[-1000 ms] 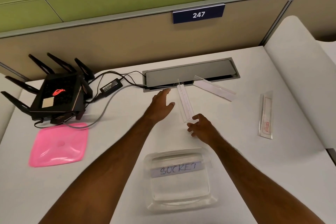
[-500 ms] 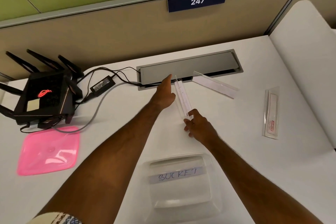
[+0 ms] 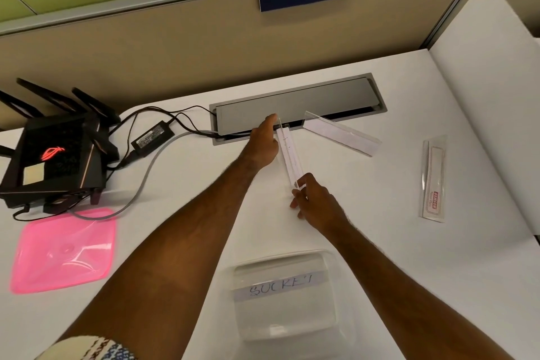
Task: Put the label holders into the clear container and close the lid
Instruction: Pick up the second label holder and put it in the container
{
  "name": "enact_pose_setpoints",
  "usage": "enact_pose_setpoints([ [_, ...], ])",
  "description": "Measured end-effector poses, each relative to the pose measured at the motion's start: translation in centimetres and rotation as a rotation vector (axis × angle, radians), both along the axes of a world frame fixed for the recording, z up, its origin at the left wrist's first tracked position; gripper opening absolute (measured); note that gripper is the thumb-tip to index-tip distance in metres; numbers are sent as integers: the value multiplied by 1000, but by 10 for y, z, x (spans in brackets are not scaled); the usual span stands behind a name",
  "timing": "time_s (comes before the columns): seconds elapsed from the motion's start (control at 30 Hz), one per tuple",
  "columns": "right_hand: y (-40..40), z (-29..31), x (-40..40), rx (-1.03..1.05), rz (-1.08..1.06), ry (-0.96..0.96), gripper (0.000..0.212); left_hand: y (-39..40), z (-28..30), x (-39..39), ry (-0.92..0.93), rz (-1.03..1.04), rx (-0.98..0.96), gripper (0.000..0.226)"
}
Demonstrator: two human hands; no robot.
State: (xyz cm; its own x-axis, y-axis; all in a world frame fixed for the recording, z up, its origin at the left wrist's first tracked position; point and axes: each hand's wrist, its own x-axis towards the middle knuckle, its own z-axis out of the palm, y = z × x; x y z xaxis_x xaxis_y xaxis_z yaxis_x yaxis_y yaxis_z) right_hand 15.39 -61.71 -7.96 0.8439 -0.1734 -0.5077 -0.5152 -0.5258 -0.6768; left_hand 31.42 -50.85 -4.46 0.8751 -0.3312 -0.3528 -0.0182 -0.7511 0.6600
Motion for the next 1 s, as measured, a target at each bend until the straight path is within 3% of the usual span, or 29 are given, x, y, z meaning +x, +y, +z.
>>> enact_pose_setpoints([
  [0.3, -11, 20, -14, 17, -16, -122, 3, 23, 14, -8, -64, -7, -28, 77],
  [0.53, -22, 51, -29, 91, -70, -210, 12, 56, 31, -29, -120, -24, -18, 83],
  [1.0, -18, 106, -70, 505, -258, -238, 26, 116, 63, -88, -337, -125, 70, 73],
])
